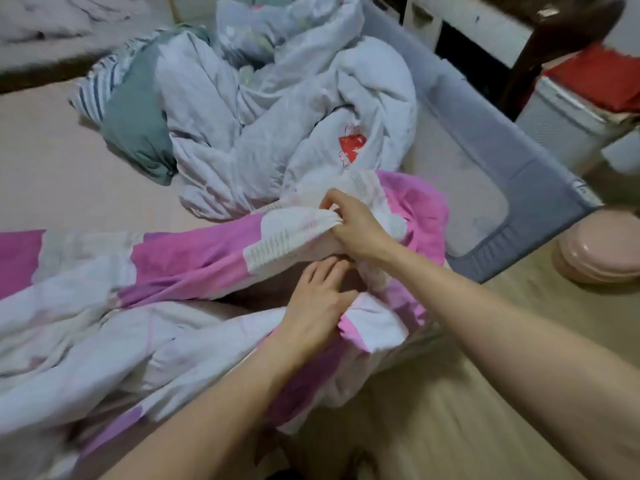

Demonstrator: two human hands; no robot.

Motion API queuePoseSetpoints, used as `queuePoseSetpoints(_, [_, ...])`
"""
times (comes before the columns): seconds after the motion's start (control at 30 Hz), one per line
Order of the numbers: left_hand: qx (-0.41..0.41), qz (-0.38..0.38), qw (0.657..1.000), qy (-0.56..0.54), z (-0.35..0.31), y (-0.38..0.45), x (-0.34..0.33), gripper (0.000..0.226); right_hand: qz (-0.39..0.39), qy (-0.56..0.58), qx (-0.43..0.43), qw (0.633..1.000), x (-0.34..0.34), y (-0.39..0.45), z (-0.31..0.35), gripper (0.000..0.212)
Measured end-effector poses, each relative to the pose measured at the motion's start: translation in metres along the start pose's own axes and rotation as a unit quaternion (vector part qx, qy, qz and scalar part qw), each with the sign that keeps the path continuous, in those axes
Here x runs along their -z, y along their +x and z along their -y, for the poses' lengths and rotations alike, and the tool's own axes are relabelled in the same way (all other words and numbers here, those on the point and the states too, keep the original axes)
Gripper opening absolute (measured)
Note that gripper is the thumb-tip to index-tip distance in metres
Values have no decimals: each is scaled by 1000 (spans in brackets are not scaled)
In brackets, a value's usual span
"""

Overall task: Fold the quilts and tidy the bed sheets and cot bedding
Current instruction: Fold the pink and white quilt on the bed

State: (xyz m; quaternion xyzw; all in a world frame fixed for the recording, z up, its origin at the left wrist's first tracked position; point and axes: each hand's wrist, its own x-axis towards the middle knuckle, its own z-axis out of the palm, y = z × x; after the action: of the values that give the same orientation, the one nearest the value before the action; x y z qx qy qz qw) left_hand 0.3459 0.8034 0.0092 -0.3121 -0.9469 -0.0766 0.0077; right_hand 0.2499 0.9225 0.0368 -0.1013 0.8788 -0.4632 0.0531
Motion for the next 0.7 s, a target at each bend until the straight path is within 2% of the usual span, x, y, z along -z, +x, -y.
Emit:
queuePoseSetpoints(0.07, [57, -28, 997, 42, -1, 13, 23, 30, 16, 34, 4, 999, 30, -2, 28, 21])
queuePoseSetpoints(0.13, [79, -45, 993, 73, 0, 23, 39, 26, 13, 93, -14, 995, 53, -8, 39, 22])
queuePoseSetpoints(0.23, [118, -105, 986, 51, 8, 33, 55, 20, 25, 138, -67, 988, 73, -17, 36, 25])
queuePoseSetpoints(0.33, [55, -161, 982, 81, 25, 49, 63, 12, 29, 179, -108, 978, 76, -28, 18, 20])
queuePoseSetpoints(0.37, [20, -143, 986, 80, 30, 57, 66, 10, 17, 184, -122, 975, 77, -29, 12, 19])
queuePoseSetpoints(0.43, [-16, -31, 995, 90, 31, 73, 73, 21, 7, 186, -143, 972, 81, -30, 2, 21])
queuePoseSetpoints(0.47, [-6, 21, 996, 88, 33, 75, 73, 26, 13, 199, -153, 968, 82, -29, -3, 24])
queuePoseSetpoints(0.53, [35, 29, 998, 35, 42, 74, 70, 35, 62, 211, -148, 964, 85, -32, -18, 38])
queuePoseSetpoints(0.57, [49, 17, 999, 12, 49, 74, 71, 41, 97, 160, -142, 972, 85, -34, -27, 54])
queuePoseSetpoints(0.63, [71, -2, 997, -8, 59, 70, 79, 60, 152, -62, -145, 976, 78, -43, -51, 91])
queuePoseSetpoints(0.67, [85, -26, 995, -33, 65, 67, 83, 62, 161, -167, -154, 961, 71, -48, -61, 98])
queuePoseSetpoints(0.7, [95, -60, 992, -61, 69, 64, 87, 55, 152, -236, -168, 945, 64, -51, -71, 95])
